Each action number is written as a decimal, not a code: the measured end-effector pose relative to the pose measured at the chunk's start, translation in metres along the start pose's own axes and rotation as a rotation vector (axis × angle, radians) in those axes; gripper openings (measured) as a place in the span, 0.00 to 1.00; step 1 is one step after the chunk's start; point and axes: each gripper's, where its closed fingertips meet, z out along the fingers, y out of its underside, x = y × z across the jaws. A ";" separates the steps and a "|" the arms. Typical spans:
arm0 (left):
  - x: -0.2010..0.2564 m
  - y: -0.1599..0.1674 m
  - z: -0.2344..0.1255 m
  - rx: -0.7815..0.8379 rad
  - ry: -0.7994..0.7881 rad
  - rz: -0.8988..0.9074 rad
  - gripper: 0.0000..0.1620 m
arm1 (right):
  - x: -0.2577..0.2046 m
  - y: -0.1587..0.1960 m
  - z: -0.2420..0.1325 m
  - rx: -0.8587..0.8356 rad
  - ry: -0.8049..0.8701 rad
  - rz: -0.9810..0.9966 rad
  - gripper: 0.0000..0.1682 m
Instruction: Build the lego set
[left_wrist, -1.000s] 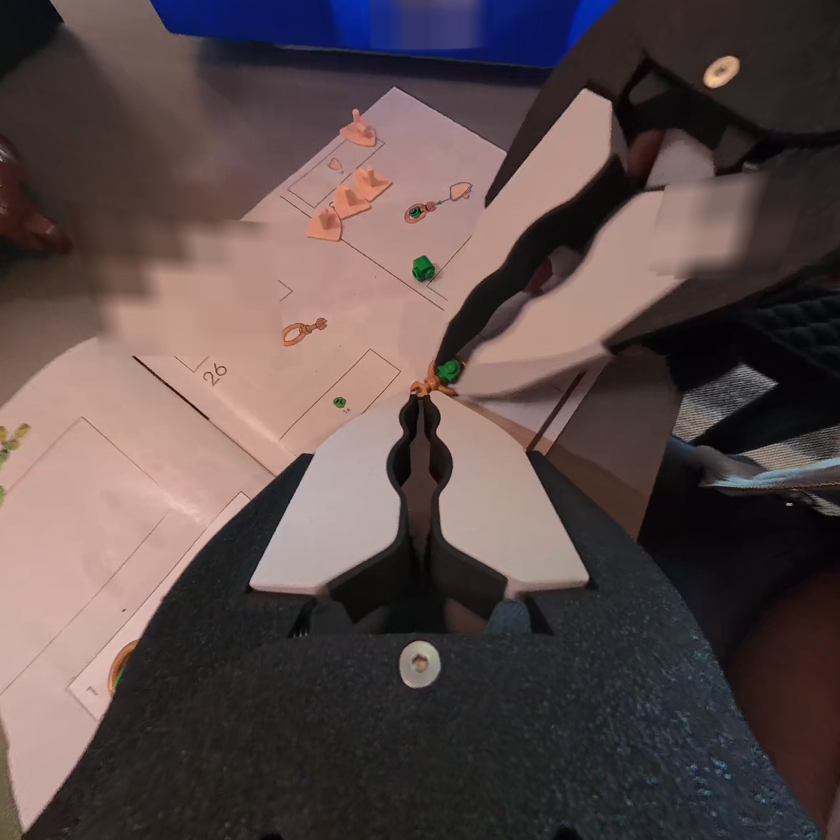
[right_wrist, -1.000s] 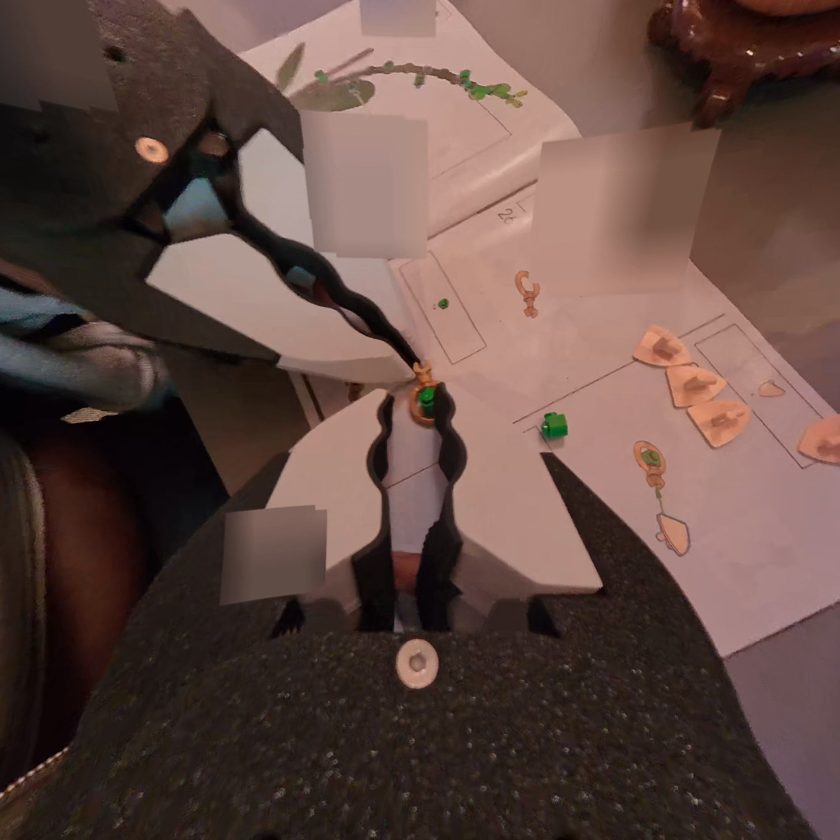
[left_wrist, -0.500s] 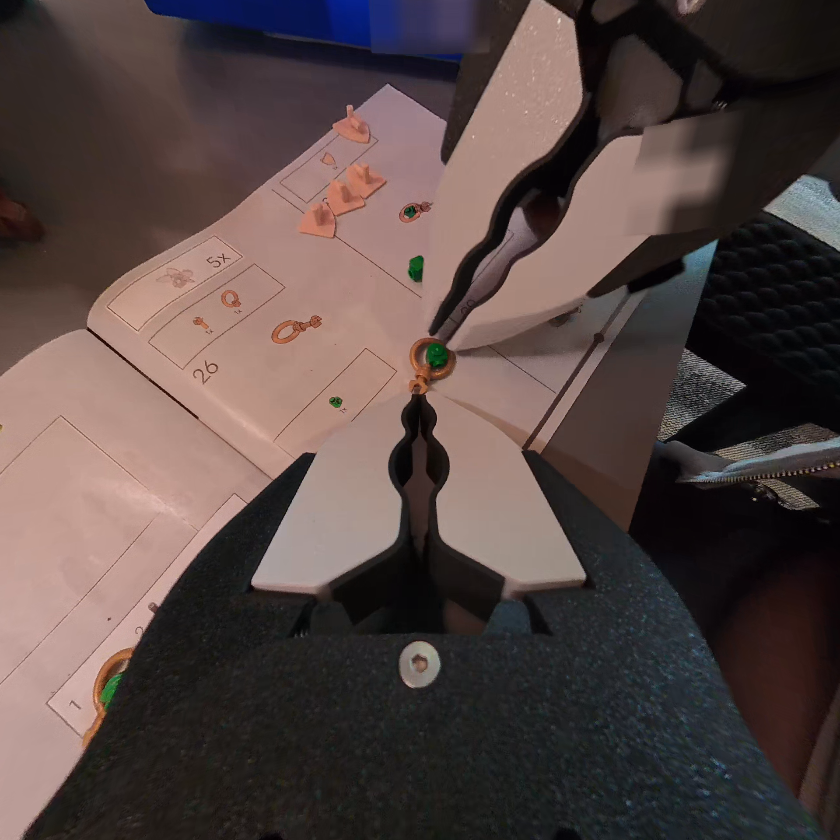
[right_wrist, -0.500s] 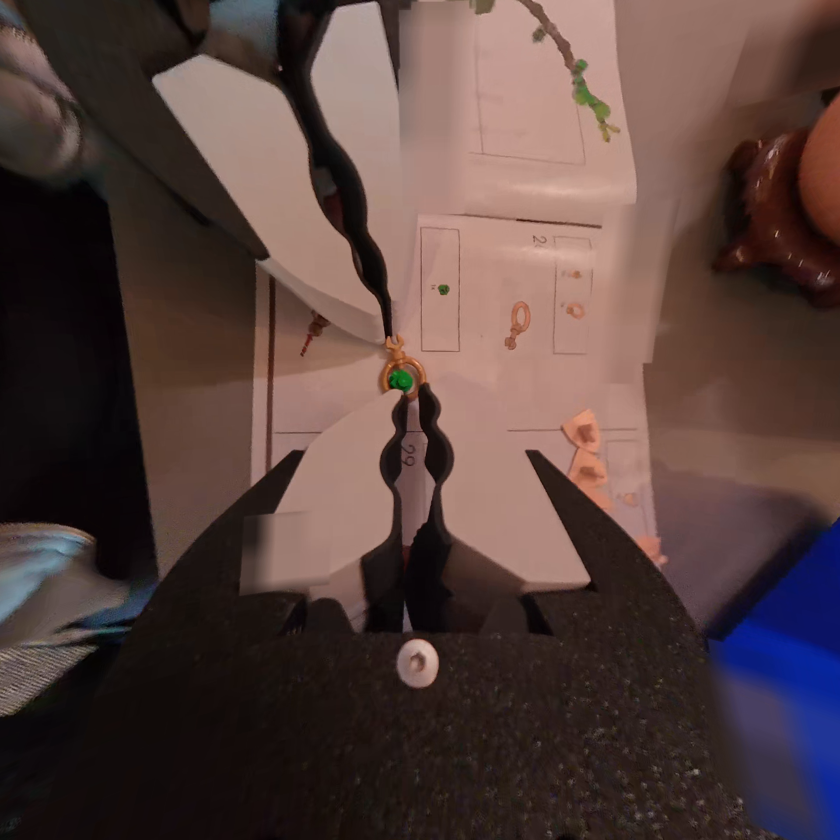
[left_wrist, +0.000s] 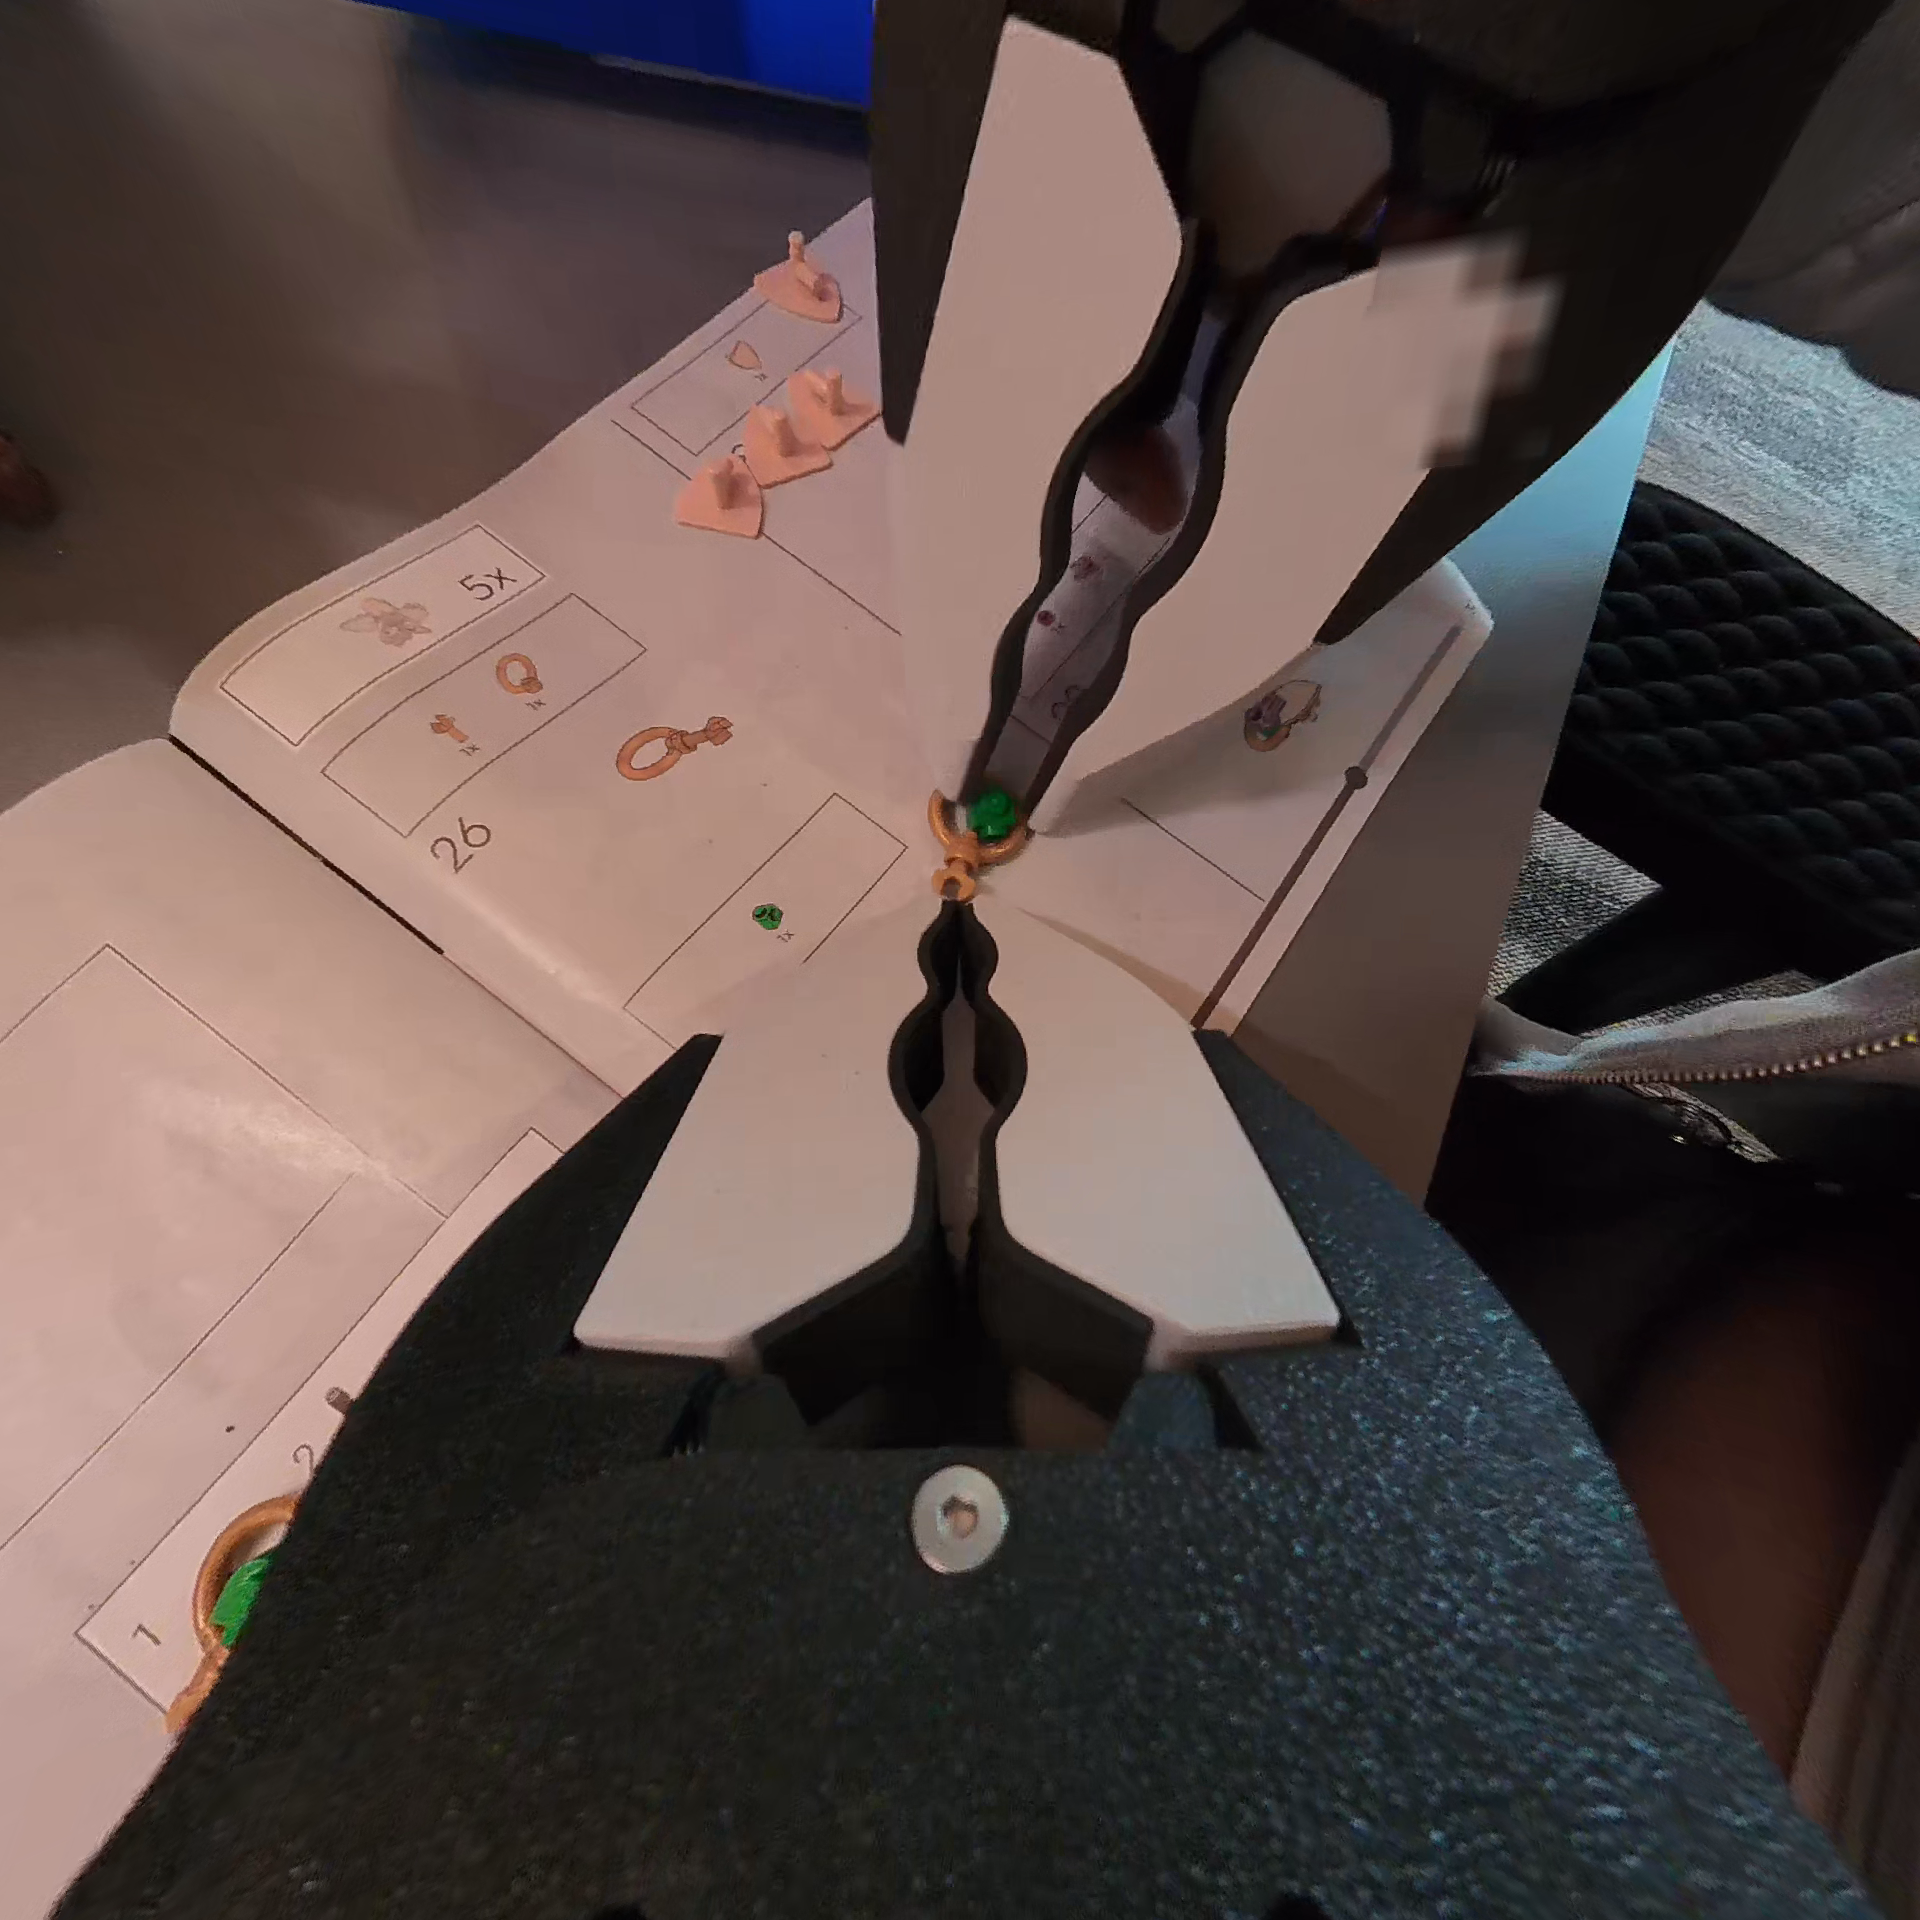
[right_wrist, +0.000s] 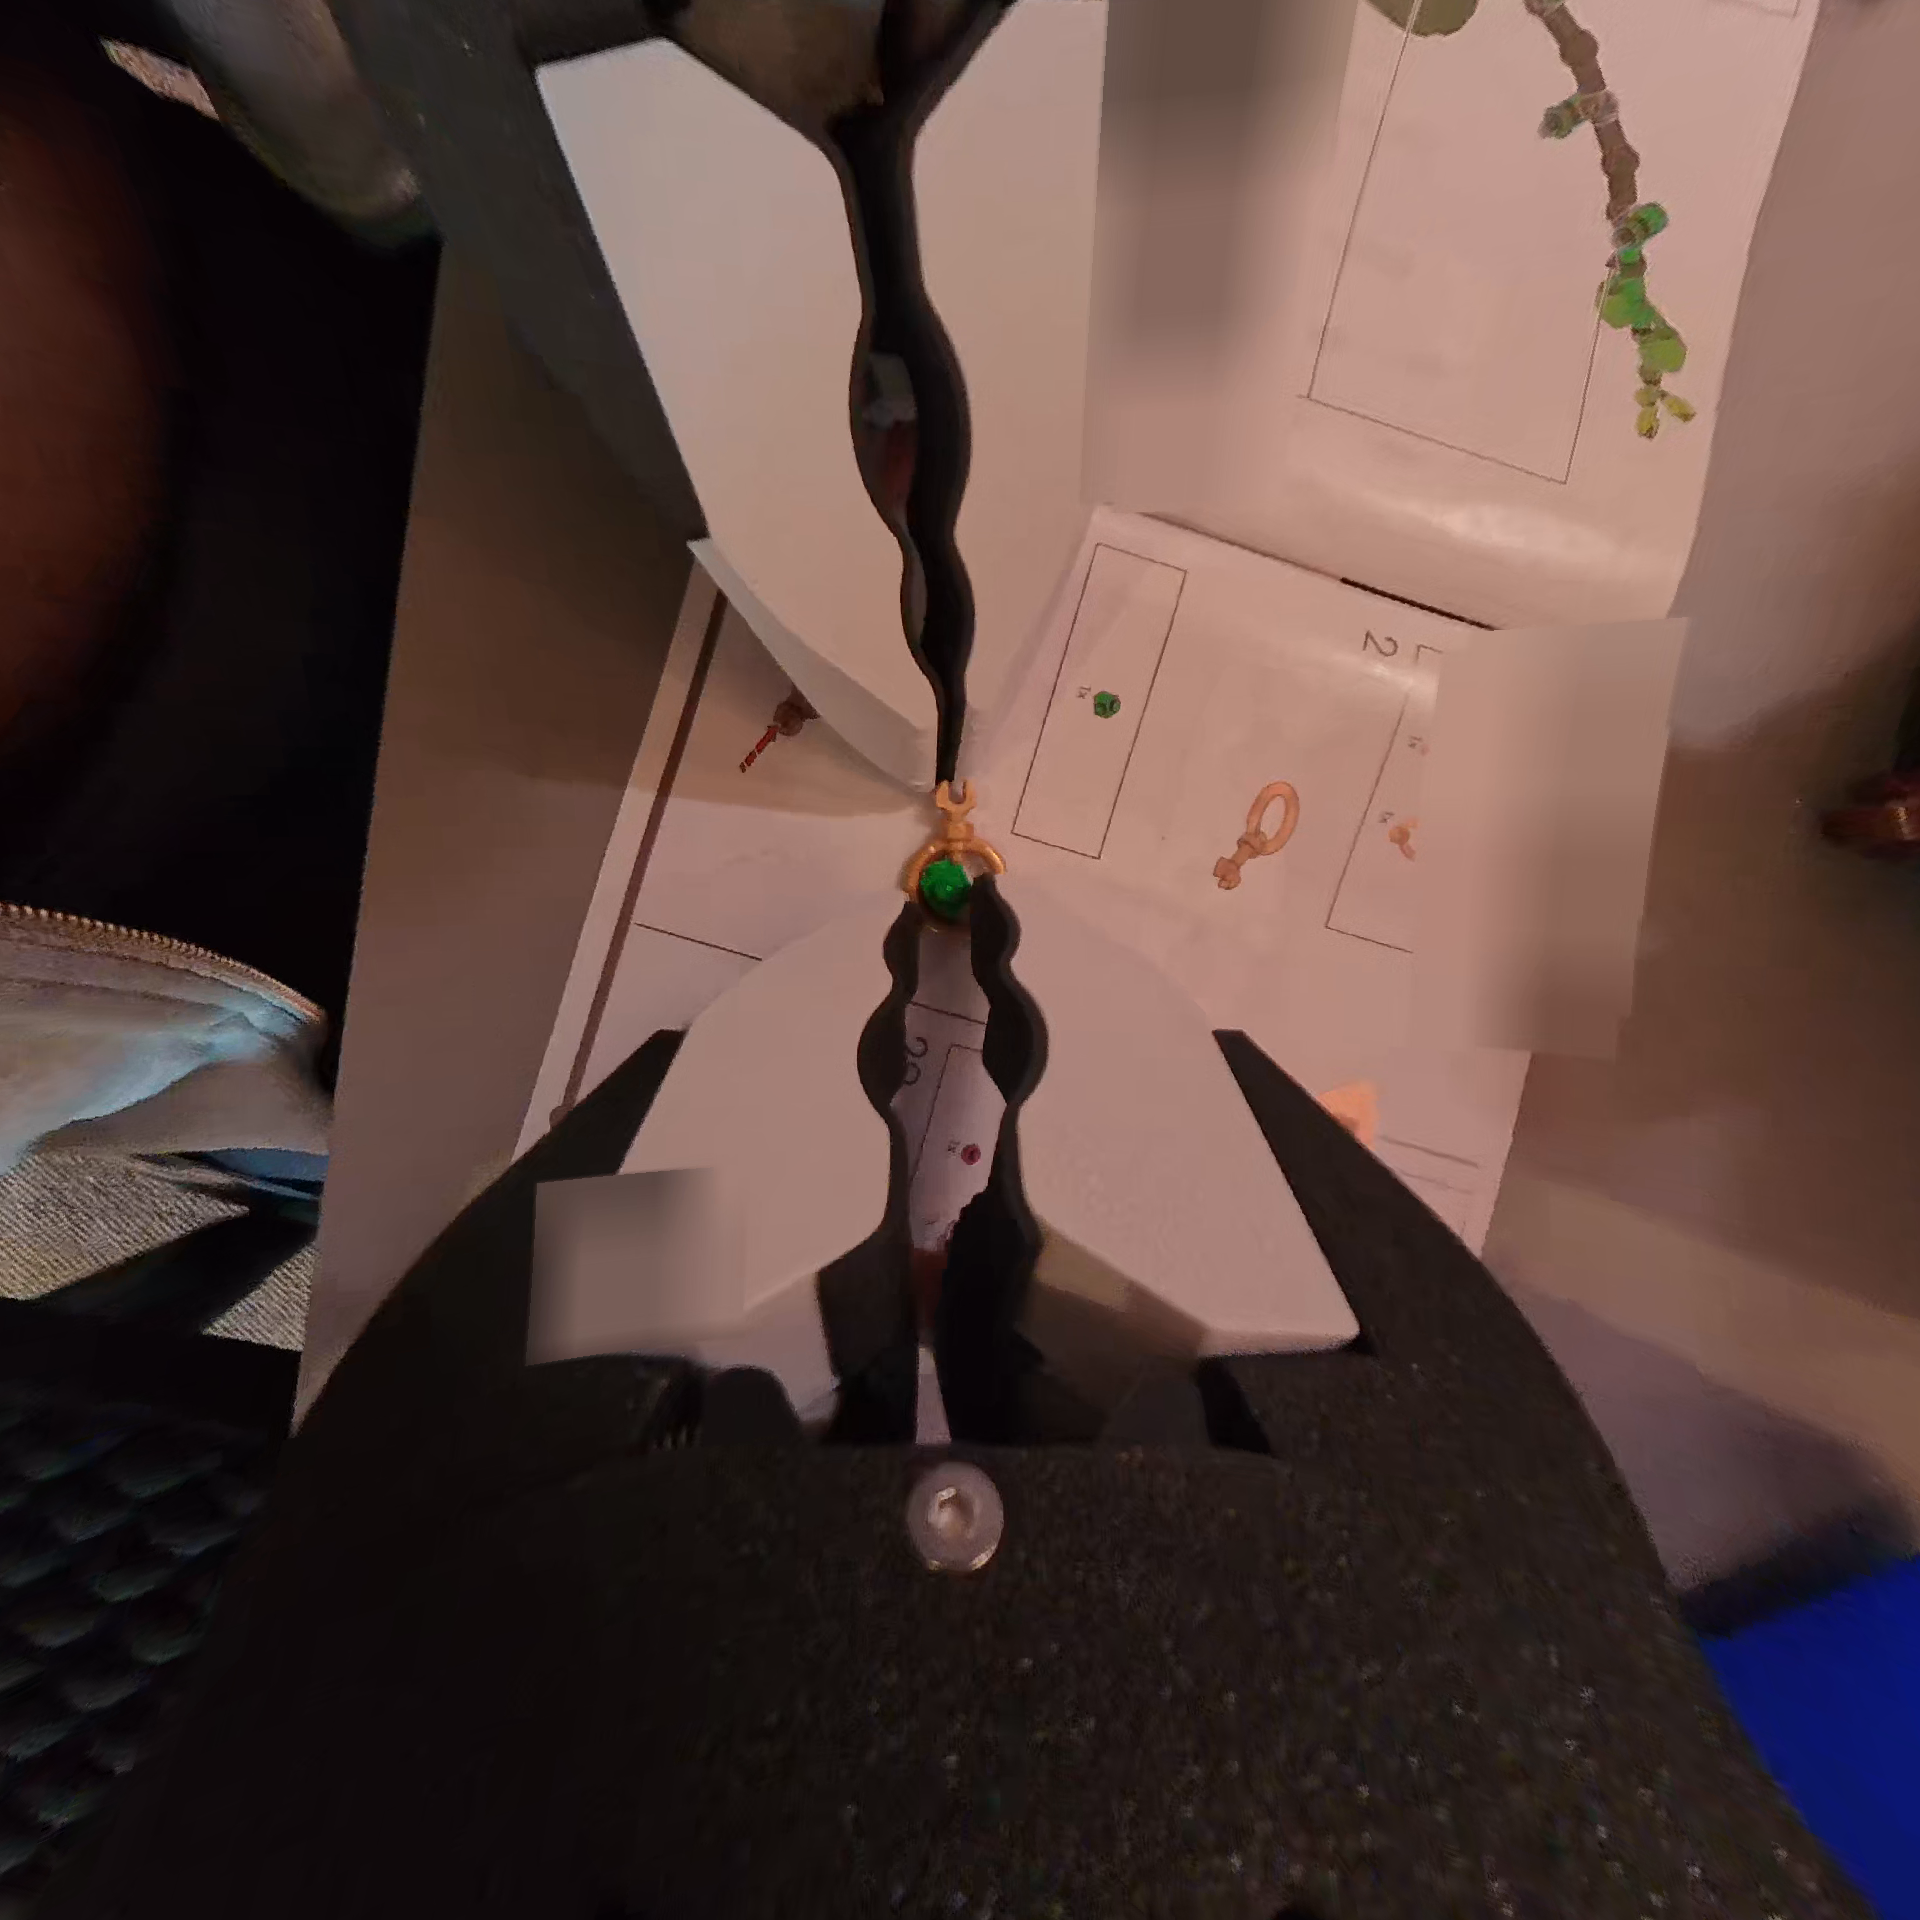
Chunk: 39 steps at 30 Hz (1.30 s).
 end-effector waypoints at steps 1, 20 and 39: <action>0.000 0.000 0.000 0.000 0.003 -0.003 0.00 | 0.000 0.000 -0.001 0.009 0.002 0.030 0.04; -0.001 0.000 0.000 -0.001 0.026 -0.020 0.00 | 0.004 -0.005 -0.010 0.018 0.236 0.579 0.08; 0.000 0.000 0.000 -0.001 0.039 -0.035 0.00 | 0.000 0.000 -0.003 0.011 0.194 0.433 0.03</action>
